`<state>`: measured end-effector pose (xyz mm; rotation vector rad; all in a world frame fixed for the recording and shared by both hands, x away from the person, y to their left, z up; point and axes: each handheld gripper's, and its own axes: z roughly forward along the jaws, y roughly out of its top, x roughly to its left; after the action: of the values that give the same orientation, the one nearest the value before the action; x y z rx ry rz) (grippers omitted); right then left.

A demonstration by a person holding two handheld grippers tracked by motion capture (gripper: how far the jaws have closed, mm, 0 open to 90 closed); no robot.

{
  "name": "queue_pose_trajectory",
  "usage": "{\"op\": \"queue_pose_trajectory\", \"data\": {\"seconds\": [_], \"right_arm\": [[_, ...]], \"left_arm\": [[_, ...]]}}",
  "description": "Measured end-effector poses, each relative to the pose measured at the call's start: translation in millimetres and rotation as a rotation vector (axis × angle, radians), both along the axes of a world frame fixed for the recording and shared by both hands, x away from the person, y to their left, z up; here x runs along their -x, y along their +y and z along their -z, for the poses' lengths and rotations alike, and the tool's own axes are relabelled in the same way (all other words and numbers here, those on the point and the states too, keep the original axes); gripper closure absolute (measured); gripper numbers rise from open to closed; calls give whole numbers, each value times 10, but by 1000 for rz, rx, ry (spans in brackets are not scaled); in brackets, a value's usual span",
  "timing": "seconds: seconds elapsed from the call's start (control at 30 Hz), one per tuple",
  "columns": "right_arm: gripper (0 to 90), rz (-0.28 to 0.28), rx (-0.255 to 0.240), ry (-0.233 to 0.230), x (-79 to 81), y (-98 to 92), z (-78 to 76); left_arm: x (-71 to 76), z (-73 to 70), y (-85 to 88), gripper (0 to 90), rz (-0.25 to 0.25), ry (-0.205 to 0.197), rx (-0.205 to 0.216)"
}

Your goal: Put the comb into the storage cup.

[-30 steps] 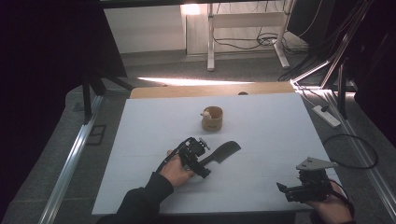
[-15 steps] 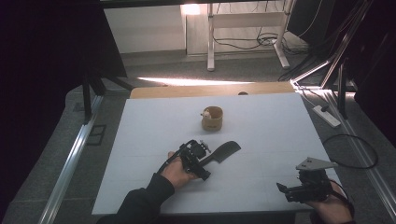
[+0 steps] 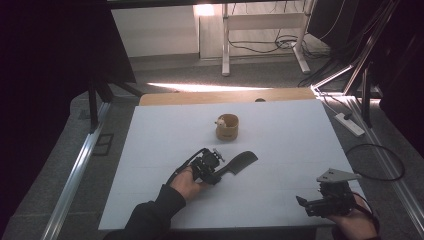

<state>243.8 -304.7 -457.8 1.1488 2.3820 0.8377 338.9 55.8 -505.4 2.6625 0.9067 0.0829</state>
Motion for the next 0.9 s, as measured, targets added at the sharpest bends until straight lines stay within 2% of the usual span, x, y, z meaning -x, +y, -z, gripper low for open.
{"op": "queue_pose_trajectory", "data": {"seconds": [0.07,0.5,0.63,0.9], "right_arm": [[18,0,0,0,1,1,0],[18,-3,1,0,2,3,0],[18,-6,2,-1,3,3,0],[19,-6,4,-2,6,5,0]], "left_arm": [[7,1,-2,708,-3,-3,0],[-51,12,101,721,-32,41,82],[-56,0,123,722,-40,42,116],[-30,-46,173,721,-36,22,156]]}}
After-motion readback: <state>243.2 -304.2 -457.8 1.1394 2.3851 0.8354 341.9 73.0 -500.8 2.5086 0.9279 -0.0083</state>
